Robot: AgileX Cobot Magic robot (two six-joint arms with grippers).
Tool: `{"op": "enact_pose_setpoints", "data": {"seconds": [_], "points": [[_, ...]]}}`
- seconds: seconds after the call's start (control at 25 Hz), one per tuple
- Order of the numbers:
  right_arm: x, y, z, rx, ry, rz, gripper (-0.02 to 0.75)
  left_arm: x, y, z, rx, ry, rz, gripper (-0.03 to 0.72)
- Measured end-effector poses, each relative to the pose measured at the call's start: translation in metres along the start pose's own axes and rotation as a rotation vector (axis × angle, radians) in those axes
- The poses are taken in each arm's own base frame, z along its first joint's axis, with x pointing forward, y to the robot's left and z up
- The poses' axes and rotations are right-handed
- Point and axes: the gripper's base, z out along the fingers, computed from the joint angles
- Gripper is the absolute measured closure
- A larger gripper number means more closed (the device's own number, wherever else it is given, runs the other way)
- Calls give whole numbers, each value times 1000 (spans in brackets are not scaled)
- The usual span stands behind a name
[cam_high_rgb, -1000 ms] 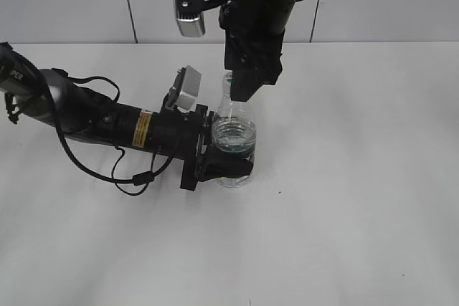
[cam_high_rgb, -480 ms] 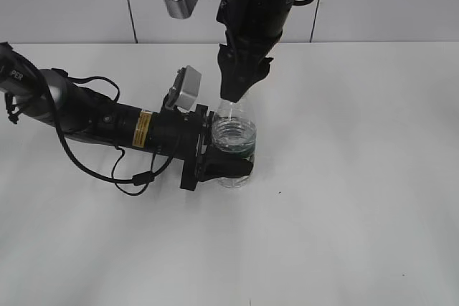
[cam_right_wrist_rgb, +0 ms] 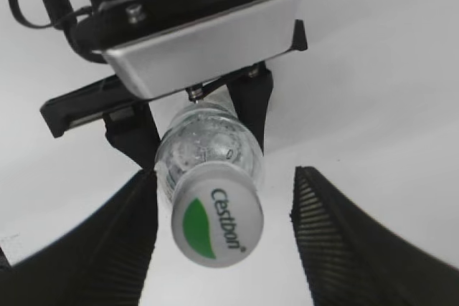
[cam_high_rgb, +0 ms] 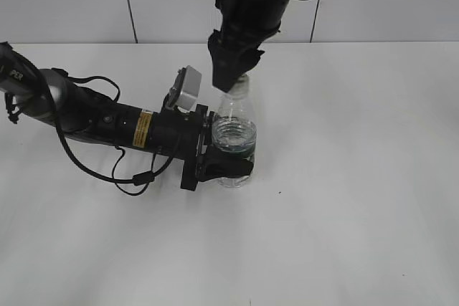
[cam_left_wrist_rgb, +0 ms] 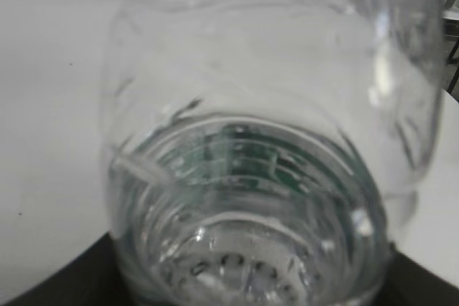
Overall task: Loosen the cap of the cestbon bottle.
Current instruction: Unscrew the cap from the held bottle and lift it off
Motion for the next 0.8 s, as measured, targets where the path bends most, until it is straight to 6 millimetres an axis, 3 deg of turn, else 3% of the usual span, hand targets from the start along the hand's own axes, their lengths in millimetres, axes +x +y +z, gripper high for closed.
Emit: {"op": "enact_pose_setpoints", "data": {"seconds": [0.28, 0.6, 0.8], "points": [[-13, -5, -24, 47, -82, 239, 285, 0, 0, 0, -1, 1, 0, 276], [-9, -9, -29, 102, -76, 699, 285, 0, 0, 0, -1, 3, 2, 277], [-5, -5, -38, 103, -88, 844, 285, 0, 0, 0, -2, 5, 3, 277]]}}
